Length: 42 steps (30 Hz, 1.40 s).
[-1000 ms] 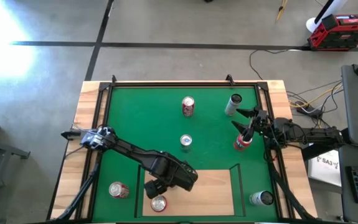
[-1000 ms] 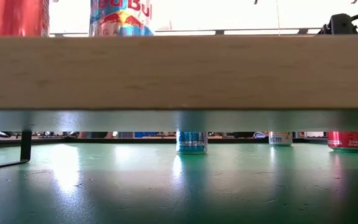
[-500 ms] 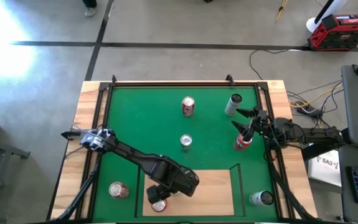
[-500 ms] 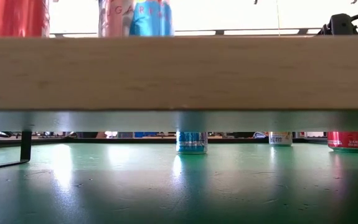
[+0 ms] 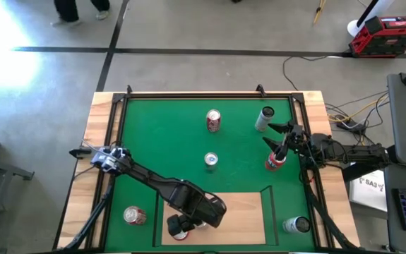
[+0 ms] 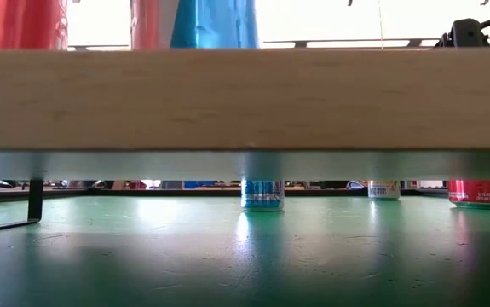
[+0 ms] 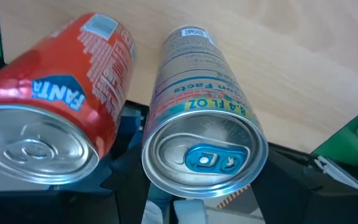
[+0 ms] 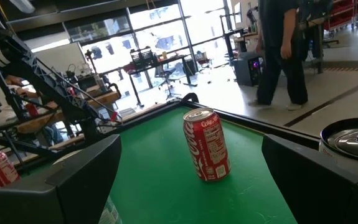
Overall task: Place canned beverage on shelf
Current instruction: Put the left blue soda can on the shelf
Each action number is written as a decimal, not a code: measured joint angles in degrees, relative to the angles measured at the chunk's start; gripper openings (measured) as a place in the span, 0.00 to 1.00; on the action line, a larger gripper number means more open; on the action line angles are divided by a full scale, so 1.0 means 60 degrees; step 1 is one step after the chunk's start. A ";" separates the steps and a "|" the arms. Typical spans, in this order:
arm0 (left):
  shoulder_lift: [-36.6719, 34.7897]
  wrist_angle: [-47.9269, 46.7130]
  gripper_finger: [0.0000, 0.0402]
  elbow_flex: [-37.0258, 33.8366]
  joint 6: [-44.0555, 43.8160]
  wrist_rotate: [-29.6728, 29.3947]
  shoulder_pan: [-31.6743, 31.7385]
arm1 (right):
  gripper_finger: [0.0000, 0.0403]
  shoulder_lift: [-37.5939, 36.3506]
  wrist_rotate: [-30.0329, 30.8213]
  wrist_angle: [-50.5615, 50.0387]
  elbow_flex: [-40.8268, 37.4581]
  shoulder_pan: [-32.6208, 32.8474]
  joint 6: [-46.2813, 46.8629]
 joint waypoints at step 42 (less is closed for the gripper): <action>0.0098 0.0473 0.67 -0.0004 -0.0330 0.0166 -0.0205 | 0.95 0.0000 0.0001 -0.0003 0.0003 0.0000 0.0000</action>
